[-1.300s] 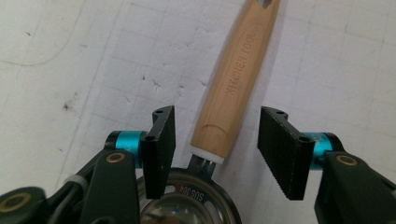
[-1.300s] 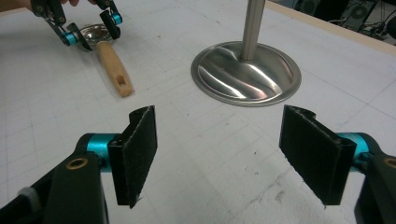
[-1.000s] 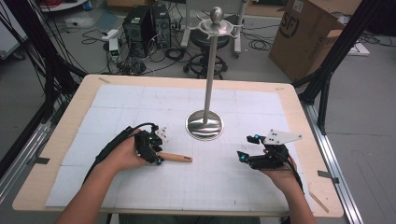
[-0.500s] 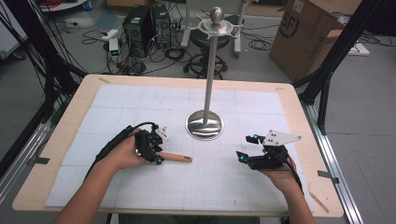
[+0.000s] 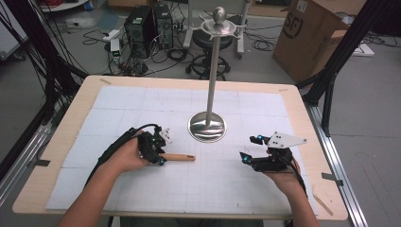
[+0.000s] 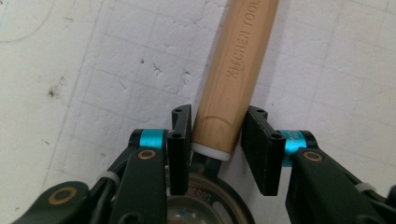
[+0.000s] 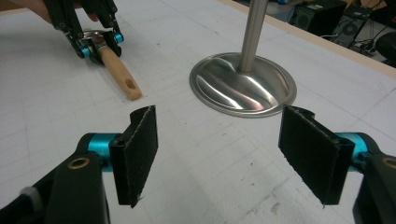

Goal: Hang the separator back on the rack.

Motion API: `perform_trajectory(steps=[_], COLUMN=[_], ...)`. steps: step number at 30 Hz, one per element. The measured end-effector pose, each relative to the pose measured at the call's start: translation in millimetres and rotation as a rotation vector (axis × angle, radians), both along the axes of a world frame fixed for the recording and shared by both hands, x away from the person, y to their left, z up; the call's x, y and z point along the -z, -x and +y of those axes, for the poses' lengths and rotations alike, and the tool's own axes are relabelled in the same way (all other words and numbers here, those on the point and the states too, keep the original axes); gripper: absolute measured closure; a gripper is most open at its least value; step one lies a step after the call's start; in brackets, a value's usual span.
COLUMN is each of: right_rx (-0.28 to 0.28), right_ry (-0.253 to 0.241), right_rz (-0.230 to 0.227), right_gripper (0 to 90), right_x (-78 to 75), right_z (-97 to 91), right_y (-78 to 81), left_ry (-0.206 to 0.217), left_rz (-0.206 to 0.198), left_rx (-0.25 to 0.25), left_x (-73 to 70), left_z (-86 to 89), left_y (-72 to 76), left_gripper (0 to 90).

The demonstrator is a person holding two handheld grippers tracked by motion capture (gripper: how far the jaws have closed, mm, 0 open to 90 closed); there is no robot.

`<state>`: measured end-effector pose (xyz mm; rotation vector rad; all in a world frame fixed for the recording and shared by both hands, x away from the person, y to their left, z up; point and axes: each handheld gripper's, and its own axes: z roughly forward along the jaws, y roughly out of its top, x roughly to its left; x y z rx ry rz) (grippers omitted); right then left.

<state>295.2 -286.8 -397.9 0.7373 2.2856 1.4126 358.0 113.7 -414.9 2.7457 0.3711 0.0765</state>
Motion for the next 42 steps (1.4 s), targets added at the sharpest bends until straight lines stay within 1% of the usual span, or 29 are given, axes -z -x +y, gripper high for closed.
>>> perform_trajectory(steps=[1,3,11,15,16,19,20,21,22,27,28,29,30,31,33,35,36,37,40,42], right_rx=[-0.001,0.003,0.008,0.008,0.007,0.006,0.006,0.006,0.006,0.007,0.007,0.006,0.005,0.004,0.001,0.002,0.002,0.005,0.003,-0.002], right_ry=[0.001,-0.005,-0.001,-0.001,0.000,0.001,0.000,0.000,0.000,-0.002,0.000,0.000,-0.001,-0.001,0.000,-0.002,-0.002,-0.003,-0.006,-0.007], right_rz=[0.001,0.002,0.000,0.005,0.005,0.005,0.005,0.005,0.005,0.006,0.005,0.004,0.007,0.006,0.002,0.005,0.005,0.005,0.004,0.006], right_gripper=[27.9,27.9,27.9,27.9,27.9,27.9,27.9,27.9,27.9,27.9,27.9,27.9,27.9,27.9,27.9,27.9,27.9,27.9,27.9,27.9], right_x=[0.0,-0.2,-0.2,0.0,0.1,0.1,0.2,0.2,0.2,0.0,-0.1,0.0,0.1,0.2,0.2,0.0,-0.1,-0.3,-1.1,-1.4], right_z=[0.0,-0.1,-1.0,-1.4,-1.5,-1.3,-1.3,-1.3,-1.4,-1.3,-1.2,-1.1,-0.7,-0.5,-0.3,-0.5,-0.7,-0.8,-0.8,-0.7], right_y=[0.1,0.3,-0.2,-0.5,-0.6,-0.6,-0.5,-0.5,-0.6,-0.4,-0.4,-0.5,-0.3,-0.4,-0.6,-0.3,-0.2,-0.3,0.0,0.3], left_ry=[0.000,-0.008,-0.005,0.014,0.016,0.055,0.086,0.086,0.104,0.194,0.209,0.220,0.241,0.249,0.283,0.306,0.311,0.328,0.349,0.375], left_rz=[0.000,-0.007,-0.005,-0.003,-0.005,-0.019,-0.029,-0.029,-0.038,-0.066,-0.069,-0.082,-0.085,-0.089,-0.099,-0.102,-0.111,-0.108,-0.119,-0.125], left_rx=[0.002,0.005,0.003,-0.007,-0.002,-0.009,-0.019,-0.019,-0.023,-0.057,-0.063,-0.059,-0.069,-0.066,-0.077,-0.076,-0.075,-0.080,-0.075,-0.071], left_x=[0.0,-0.5,-0.7,-1.3,-2.5,-6.7,-11.1,-11.1,-13.6,-29.3,-32.8,-36.5,-39.4,-42.9,-48.6,-54.5,-57.8,-60.5,-69.6,-75.0], left_z=[-0.5,-1.3,-1.0,0.0,0.1,2.1,5.1,5.1,7.0,17.6,19.4,21.6,22.8,24.2,25.0,24.5,24.2,23.3,20.8,18.8], left_y=[0.8,2.3,2.7,1.9,1.9,2.3,2.3,2.3,2.3,3.6,4.0,3.4,3.9,3.4,3.7,3.3,3.1,3.0,1.9,1.3], left_gripper=[67.6,68.5,69.1,69.0,69.0,69.0,69.0,69.0,69.0,69.0,69.0,69.0,69.0,69.0,69.0,69.0,69.0,69.0,69.0,69.0])
